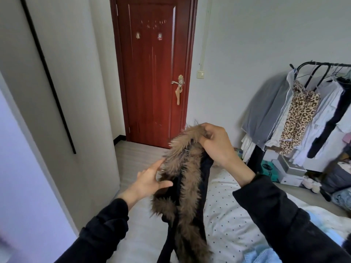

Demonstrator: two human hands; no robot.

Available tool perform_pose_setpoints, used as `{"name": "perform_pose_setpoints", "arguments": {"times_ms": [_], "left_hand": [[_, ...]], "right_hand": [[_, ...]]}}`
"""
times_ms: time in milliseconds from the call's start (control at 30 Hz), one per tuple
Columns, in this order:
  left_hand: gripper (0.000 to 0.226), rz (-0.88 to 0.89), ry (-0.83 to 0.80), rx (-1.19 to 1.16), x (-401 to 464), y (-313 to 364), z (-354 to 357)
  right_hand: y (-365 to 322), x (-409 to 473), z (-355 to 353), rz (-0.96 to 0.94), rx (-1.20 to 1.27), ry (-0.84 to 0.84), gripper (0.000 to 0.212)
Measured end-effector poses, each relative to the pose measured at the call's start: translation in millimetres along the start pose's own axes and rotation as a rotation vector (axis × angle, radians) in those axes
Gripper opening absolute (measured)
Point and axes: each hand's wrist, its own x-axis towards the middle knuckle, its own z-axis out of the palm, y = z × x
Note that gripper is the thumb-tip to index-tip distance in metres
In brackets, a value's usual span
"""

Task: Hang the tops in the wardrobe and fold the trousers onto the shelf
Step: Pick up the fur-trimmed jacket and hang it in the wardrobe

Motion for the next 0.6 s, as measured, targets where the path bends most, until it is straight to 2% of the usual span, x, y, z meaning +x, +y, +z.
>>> {"name": "perform_pose_setpoints", "arguments": {"times_ms": [33,100,167,200,267,333,433,533,600], "left_hand": [[0.068,0.018,0.033,-0.043,-2,0,-1],[0.042,0.068,0.128,-0.136,-7,-2,-4],[0.011,0.087,0.208,-0.155,-23,-12,-8],[0.005,0.079,0.229,-0.136,-28,-16,-9],[0.032,-0.011,0.267,-0.106,-50,-41,-12],[0.037,-0.057,0.278,-0.096,-69,-71,-19],[0.034,-0.077,0.262,-0.096,-96,-99,-36],[0.033,-0.104,0.28,-0.131,-124,-110,-63],[0.035,-0.076,0.276,-0.126,-139,-106,-77]], "right_hand": [[-3,-3,7,-0.023,0.007,-0.043,0.027],[-9,-13,22,-0.048,0.033,-0.122,0.033],[-15,-22,39,-0.037,0.058,-0.17,0.033],[-16,-23,40,-0.031,0.04,-0.177,0.029],[-19,-31,56,-0.011,-0.127,-0.265,0.014],[-16,-41,72,0.017,-0.322,-0.385,0.002],[-7,-60,107,0.062,-0.574,-0.541,0.021],[-9,-84,155,0.043,-0.64,-0.679,0.019],[-14,-96,180,-0.005,-0.681,-0.692,0.031]]}}
